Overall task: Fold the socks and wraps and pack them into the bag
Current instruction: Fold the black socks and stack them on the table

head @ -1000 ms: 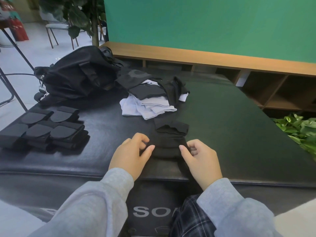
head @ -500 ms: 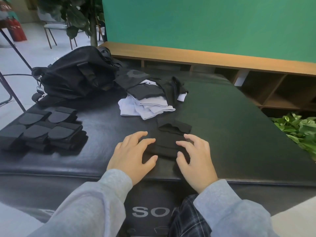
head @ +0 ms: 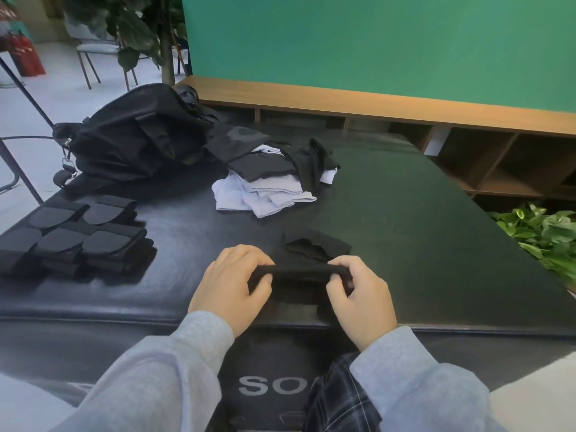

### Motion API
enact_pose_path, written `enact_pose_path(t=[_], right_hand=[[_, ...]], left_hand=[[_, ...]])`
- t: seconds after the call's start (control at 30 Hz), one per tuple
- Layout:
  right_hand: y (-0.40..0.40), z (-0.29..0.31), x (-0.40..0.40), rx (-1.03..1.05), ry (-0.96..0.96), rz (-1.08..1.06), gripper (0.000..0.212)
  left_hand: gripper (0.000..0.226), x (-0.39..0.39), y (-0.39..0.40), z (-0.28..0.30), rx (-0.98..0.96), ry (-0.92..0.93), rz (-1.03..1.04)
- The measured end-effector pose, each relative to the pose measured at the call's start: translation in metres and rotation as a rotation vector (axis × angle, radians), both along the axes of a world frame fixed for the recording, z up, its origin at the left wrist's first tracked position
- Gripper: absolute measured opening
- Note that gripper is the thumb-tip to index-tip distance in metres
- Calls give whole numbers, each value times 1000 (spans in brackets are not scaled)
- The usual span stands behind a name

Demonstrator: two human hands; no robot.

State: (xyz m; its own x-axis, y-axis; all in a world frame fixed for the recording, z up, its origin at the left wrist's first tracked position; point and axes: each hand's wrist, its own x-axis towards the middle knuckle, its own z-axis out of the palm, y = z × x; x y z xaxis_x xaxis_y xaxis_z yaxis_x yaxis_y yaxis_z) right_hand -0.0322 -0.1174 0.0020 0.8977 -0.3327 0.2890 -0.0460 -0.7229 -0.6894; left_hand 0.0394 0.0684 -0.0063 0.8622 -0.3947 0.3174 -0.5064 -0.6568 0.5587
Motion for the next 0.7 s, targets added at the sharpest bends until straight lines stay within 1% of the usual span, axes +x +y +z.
enact_pose_path(t=[0.1, 0.17, 0.23, 0.3, 0.37, 0.47, 0.5, 0.57, 0.63, 0.7], right_hand=[[0, -2, 1, -16, -60, -19, 10], [0, -4, 3, -58, -141, -44, 7], [0, -5, 5, -34, -168, -64, 10], [-1, -6, 6, -29, -169, -82, 15], [-1, -5, 6, -35, -139, -58, 16], [0, -1, 7, 10, 7, -24, 8], [-1, 0, 8, 26, 31, -44, 9], [-1, 2, 10, 37, 33, -91, 16], [0, 4, 11, 33, 22, -120, 25], [0, 5, 12, 41, 17, -141, 28]], left_hand=[[5, 1, 0, 1, -106, 31, -4], [1, 2, -1, 2, -130, 64, -22], [3, 4, 0, 2, -140, 129, -52], [11, 8, 1, 0, -139, 208, -80], [22, 9, 2, -2, -134, 281, -78], [32, 12, -1, -1, -117, 362, -22], [40, 13, -3, 0, -125, 386, -9], [57, 16, -6, 2, -172, 430, -2], [61, 19, -11, 2, -210, 445, 11], [66, 21, -16, 3, -200, 437, 55]])
